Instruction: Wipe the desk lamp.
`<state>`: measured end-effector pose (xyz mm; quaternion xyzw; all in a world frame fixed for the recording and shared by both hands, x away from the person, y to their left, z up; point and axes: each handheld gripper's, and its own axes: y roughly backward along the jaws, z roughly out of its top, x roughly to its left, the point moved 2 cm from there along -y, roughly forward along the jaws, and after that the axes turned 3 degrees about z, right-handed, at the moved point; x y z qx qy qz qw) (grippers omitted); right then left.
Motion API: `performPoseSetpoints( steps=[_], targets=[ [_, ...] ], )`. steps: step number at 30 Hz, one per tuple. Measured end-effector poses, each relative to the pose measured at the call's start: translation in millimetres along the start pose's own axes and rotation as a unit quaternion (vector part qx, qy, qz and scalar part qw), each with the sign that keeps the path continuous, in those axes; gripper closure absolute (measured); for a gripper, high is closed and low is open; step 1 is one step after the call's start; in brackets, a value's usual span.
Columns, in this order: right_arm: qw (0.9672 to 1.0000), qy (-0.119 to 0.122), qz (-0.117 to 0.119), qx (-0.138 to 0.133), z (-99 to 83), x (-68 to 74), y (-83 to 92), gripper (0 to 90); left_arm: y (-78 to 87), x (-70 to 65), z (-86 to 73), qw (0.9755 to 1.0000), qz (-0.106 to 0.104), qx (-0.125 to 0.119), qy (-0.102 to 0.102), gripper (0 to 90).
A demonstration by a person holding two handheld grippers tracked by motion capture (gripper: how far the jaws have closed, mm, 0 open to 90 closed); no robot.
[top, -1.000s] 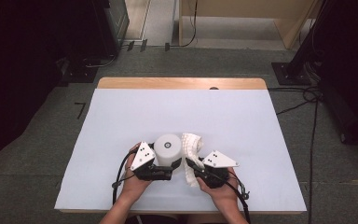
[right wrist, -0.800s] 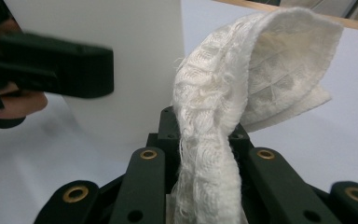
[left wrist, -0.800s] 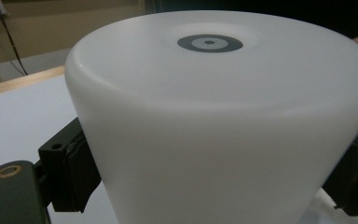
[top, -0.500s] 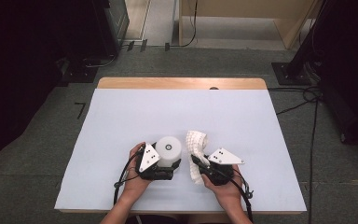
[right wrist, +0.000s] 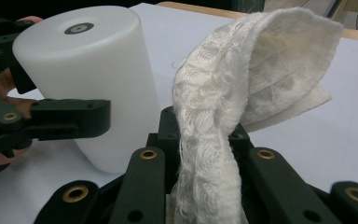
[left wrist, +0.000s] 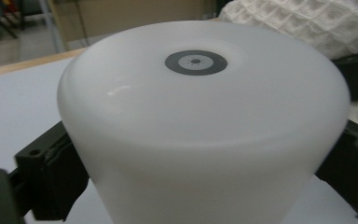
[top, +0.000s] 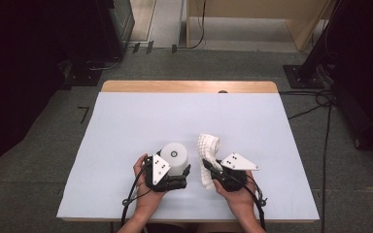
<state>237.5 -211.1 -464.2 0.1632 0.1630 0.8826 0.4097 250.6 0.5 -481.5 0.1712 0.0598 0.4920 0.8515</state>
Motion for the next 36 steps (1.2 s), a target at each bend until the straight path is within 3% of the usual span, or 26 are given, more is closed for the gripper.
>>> performPoseSetpoints(
  steps=[2,8,13,14,17,19,20,27,36],
  targets=[
    [1.0000,0.001,0.000,-0.001,-0.1,0.5,-0.4,75.6,-0.8,2.1,-0.1,0.9999,-0.009,0.001,0.010,8.2],
    [1.0000,0.002,0.003,-0.006,1.5,2.7,0.0,75.5,0.4,10.0,1.2,0.9993,-0.037,0.003,0.003,8.7],
    [0.9999,0.004,0.010,-0.004,0.6,4.5,-1.6,75.5,8.1,23.1,12.1,0.9973,-0.068,-0.023,0.014,8.7],
    [0.9999,0.004,0.014,-0.004,0.1,5.4,-1.9,75.5,10.0,25.6,14.5,0.9965,-0.076,-0.030,0.018,8.7],
    [0.9998,0.010,0.017,-0.005,-0.8,8.0,-3.6,75.5,19.1,36.1,24.1,0.9895,-0.129,-0.055,0.036,8.7],
    [0.9996,0.009,0.025,-0.007,-1.0,10.5,-4.6,75.6,23.2,39.8,27.7,0.9846,-0.159,-0.065,0.029,8.7],
    [0.9995,0.009,0.028,-0.006,-1.1,12.0,-5.0,75.6,24.6,40.4,28.7,0.9835,-0.167,-0.066,0.024,8.7],
    [0.9987,0.013,0.049,-0.010,-0.2,22.8,-8.9,75.5,20.1,35.6,24.8,0.9814,-0.185,-0.052,0.012,8.8],
    [0.9986,0.034,0.037,-0.018,9.2,26.3,-0.2,75.1,18.7,33.4,24.7,0.9811,-0.187,-0.048,0.010,8.8]
  ],
)
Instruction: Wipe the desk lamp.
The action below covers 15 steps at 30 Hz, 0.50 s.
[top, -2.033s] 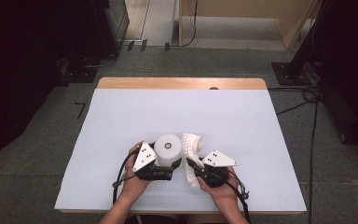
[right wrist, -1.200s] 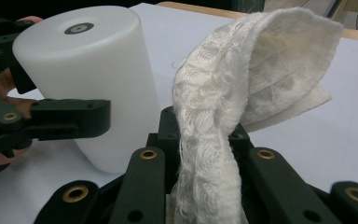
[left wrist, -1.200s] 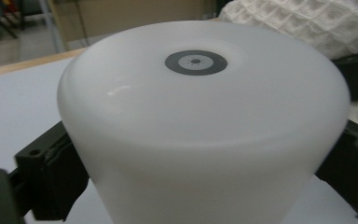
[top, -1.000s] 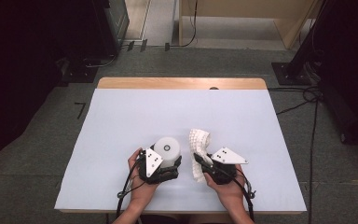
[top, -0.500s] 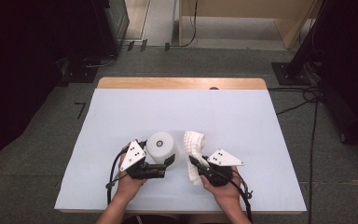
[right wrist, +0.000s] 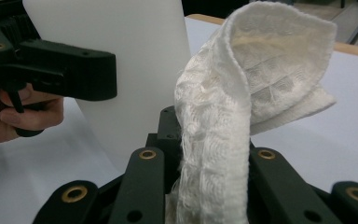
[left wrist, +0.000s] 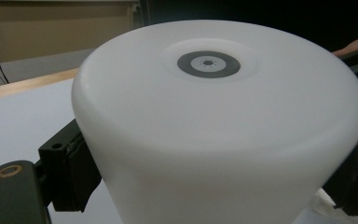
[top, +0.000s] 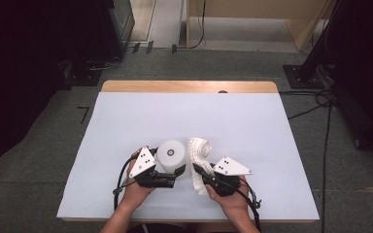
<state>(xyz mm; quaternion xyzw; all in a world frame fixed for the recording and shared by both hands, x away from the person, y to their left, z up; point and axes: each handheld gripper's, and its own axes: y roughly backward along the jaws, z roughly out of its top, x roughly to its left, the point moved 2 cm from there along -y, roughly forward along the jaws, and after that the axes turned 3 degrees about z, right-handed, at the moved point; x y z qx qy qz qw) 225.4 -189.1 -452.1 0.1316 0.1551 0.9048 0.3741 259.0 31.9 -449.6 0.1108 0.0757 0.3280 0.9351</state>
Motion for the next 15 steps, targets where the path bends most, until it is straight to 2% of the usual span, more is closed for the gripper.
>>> performPoseSetpoints(
  steps=[3,6,8,10,12,15],
  targets=[
    [0.9999,0.003,-0.015,0.002,0.4,-2.6,1.4,75.5,1.6,2.5,1.0,1.0000,0.008,0.002,-0.001,8.8],
    [0.9997,-0.009,-0.020,-0.006,1.5,-6.9,4.5,75.5,2.0,4.5,0.1,0.9999,0.013,0.005,0.001,8.8],
    [0.9996,-0.016,-0.015,-0.016,3.7,-6.6,6.8,75.6,0.6,3.1,-0.6,0.9999,0.011,0.007,-0.001,8.8],
    [0.9997,-0.011,-0.003,-0.020,4.9,-3.2,6.5,75.5,-1.4,0.5,-0.5,0.9999,0.009,0.008,-0.004,8.8],
    [0.9999,-0.001,0.002,-0.012,3.4,1.4,2.5,75.5,-2.6,-2.1,-0.3,0.9999,0.005,0.008,-0.005,8.8],
    [1.0000,-0.001,0.002,-0.006,1.3,2.8,-0.6,75.6,-3.6,-2.9,-1.7,0.9999,0.004,0.014,-0.005,8.8]
  ],
)
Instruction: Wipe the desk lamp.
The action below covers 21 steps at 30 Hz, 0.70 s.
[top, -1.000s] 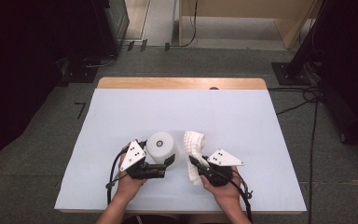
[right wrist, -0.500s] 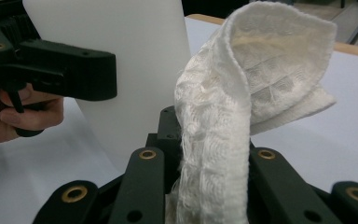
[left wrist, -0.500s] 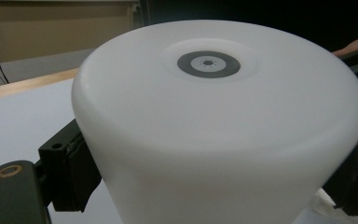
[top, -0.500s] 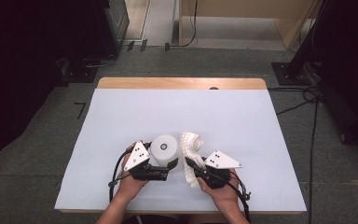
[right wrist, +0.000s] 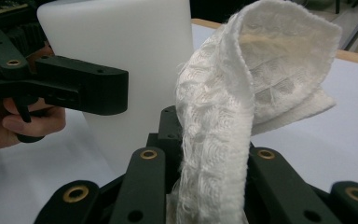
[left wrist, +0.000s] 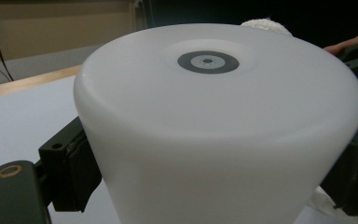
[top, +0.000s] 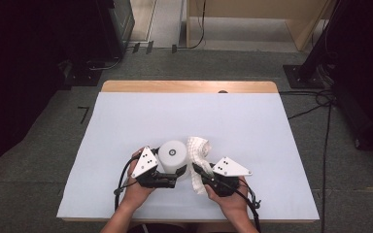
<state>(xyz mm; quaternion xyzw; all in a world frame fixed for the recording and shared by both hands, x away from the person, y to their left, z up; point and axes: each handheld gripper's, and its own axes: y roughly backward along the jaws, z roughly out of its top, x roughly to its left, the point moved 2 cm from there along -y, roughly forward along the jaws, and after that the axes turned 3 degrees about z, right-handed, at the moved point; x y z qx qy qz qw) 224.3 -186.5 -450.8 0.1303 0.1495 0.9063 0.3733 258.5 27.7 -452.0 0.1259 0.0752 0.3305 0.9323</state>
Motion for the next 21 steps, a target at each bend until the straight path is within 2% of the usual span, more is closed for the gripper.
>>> performPoseSetpoints(
  steps=[3,6,9,11,14,17,19,21],
  targets=[
    [0.9999,0.000,0.004,-0.015,6.0,-0.6,5.5,75.6,-3.1,-2.2,-2.4,1.0000,-0.004,0.006,-0.001,8.8],
    [0.9993,0.013,-0.004,-0.034,16.2,2.2,13.9,75.7,-8.6,-7.1,-5.4,0.9997,-0.004,0.020,-0.012,8.8],
    [0.9989,0.014,-0.005,-0.045,20.5,2.9,18.6,75.8,-8.5,-7.8,-4.6,0.9997,-0.005,0.018,-0.015,8.8],
    [0.9992,0.012,-0.002,-0.039,17.1,2.4,16.1,75.8,-6.0,-6.1,-2.3,0.9998,-0.001,0.014,-0.014,8.8],
    [0.9999,0.005,-0.002,-0.008,3.8,0.2,4.2,75.8,-1.0,-1.3,2.1,1.0000,0.000,-0.001,0.001,8.8],
    [0.9998,-0.001,-0.001,0.020,-7.1,-2.1,-6.0,75.8,0.2,0.7,2.4,1.0000,0.000,-0.003,0.003,8.9],
    [0.9997,-0.004,-0.003,0.024,-7.0,-1.7,-6.9,75.7,-1.7,0.4,-0.2,1.0000,-0.001,0.001,0.003,8.8],
    [0.9999,-0.002,-0.006,0.013,-2.2,-1.5,-3.5,75.7,-5.0,-1.2,-3.3,1.0000,0.000,0.008,0.002,8.8]
  ],
)
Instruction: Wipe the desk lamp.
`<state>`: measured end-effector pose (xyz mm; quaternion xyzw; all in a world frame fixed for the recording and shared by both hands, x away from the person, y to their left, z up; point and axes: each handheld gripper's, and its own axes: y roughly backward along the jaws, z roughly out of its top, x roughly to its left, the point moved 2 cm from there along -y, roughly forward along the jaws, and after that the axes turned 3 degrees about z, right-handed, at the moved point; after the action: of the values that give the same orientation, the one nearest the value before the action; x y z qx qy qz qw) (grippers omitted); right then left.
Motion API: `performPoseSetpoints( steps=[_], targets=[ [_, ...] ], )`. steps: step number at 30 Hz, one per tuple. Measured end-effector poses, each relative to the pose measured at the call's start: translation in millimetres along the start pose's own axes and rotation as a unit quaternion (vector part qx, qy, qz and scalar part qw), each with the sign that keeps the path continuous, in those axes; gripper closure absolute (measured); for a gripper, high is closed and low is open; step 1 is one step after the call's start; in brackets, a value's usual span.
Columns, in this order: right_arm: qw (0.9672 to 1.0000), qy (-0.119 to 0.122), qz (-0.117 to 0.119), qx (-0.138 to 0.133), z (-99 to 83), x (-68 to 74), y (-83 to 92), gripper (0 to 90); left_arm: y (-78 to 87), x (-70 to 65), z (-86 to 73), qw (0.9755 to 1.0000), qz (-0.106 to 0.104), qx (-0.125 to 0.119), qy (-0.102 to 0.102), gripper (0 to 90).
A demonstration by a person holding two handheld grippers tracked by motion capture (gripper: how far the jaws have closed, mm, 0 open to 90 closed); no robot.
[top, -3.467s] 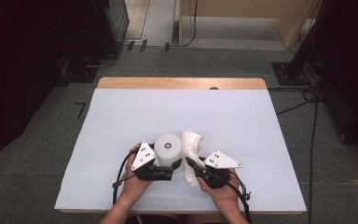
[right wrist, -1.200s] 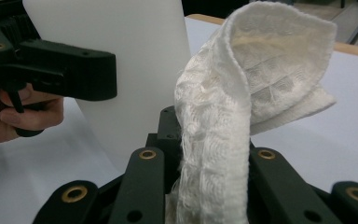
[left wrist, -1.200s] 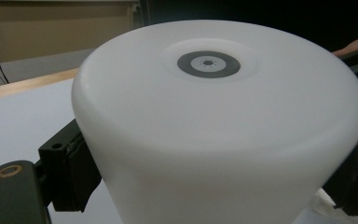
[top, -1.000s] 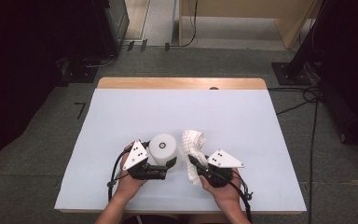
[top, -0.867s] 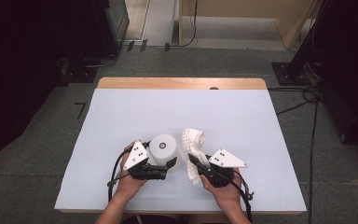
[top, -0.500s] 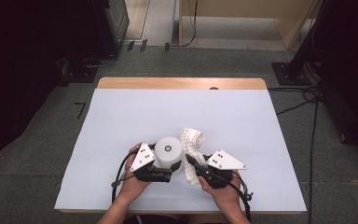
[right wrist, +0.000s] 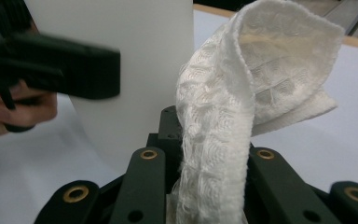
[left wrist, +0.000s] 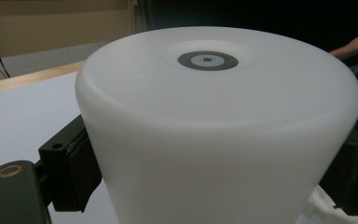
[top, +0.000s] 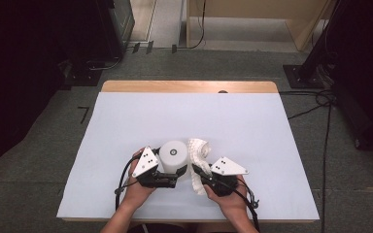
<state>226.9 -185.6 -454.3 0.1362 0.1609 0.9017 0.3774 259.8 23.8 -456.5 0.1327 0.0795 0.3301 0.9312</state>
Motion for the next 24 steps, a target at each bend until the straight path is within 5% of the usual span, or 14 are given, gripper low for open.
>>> performPoseSetpoints(
  steps=[7,15,24],
  targets=[
    [0.9989,-0.003,0.002,-0.046,18.2,2.1,20.0,75.7,-6.4,-6.2,-3.1,0.9996,0.011,0.013,-0.022,8.8],
    [0.9998,-0.018,0.007,0.011,-7.7,-3.2,-3.6,75.7,-1.6,0.4,-1.0,0.9998,0.012,-0.003,-0.016,8.8],
    [0.9989,-0.045,-0.015,0.001,-7.7,-21.2,5.6,75.6,-11.4,6.5,-14.8,0.9982,0.027,0.018,-0.050,8.7]
  ],
)
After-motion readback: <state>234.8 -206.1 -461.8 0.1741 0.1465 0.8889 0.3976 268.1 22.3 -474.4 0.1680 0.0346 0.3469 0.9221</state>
